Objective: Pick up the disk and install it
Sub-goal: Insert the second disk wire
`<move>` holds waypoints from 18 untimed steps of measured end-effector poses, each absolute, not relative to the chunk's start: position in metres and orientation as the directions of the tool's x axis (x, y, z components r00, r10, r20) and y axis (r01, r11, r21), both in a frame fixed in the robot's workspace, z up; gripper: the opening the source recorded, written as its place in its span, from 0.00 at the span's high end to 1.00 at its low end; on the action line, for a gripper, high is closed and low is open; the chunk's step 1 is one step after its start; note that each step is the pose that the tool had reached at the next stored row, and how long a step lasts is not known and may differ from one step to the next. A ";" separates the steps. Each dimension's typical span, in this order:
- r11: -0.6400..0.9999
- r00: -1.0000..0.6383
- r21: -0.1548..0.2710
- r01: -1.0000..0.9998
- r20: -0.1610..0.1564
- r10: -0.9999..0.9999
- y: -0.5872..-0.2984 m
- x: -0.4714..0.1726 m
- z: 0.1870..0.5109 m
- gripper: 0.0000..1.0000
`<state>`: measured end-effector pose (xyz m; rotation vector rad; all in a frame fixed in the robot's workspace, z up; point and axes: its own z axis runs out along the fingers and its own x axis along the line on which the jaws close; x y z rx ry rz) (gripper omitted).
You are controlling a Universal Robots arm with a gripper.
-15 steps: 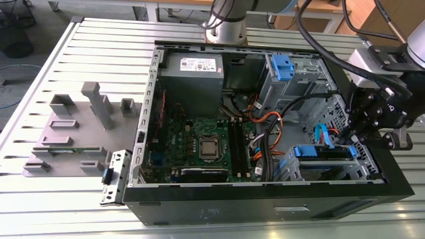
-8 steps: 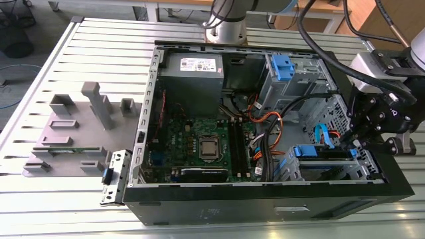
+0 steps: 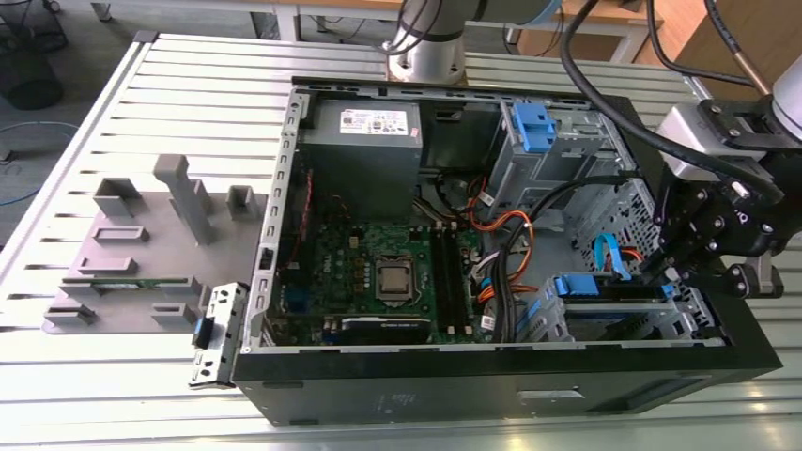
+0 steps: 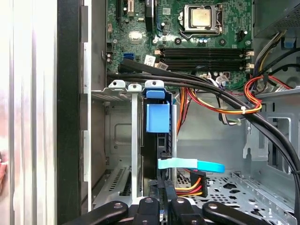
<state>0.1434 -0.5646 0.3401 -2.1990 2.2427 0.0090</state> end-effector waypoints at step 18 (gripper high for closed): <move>0.020 -0.020 0.004 -1.000 -0.004 -1.000 -0.564 0.143 0.338 0.76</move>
